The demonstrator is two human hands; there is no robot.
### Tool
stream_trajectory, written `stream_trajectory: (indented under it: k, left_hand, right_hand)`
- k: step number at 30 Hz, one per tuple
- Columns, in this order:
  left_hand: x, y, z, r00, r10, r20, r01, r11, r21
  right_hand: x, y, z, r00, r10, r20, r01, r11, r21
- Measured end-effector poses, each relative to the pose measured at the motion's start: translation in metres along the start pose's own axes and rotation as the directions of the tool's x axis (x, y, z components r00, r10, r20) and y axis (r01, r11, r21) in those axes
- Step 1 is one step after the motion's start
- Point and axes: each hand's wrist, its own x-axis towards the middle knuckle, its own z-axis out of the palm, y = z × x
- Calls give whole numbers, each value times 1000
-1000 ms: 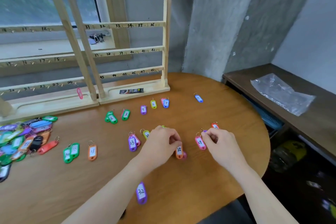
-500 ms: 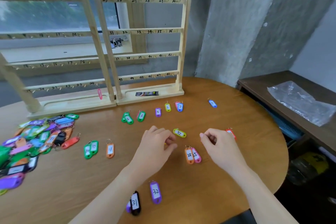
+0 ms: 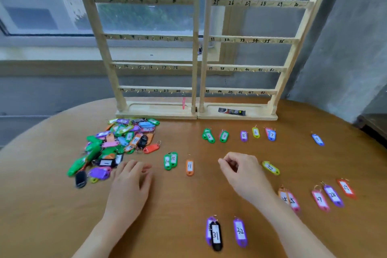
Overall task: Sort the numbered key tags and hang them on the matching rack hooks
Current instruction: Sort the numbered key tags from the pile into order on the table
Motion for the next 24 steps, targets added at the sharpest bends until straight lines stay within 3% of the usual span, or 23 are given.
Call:
stream_trajectory:
  k: [6, 13, 18, 24]
  left_hand:
    - [26, -53, -10, 984, -127, -127, 142, 983, 118]
    - [37, -50, -6, 979, -168, -118, 193, 950, 244]
    - [36, -50, -5, 962, -207, -180, 244, 944, 220]
    - [39, -55, -1, 950, -280, -138, 308, 912, 270]
  right_hand:
    - [43, -50, 48, 966, -182, 186, 198, 977, -74]
    - [94, -94, 104, 842, -380, 383, 500, 816, -290]
    - [112, -102, 129, 801, -384, 460, 570, 722, -391]
    - [125, -115, 136, 755, -388, 529, 645, 585, -491]
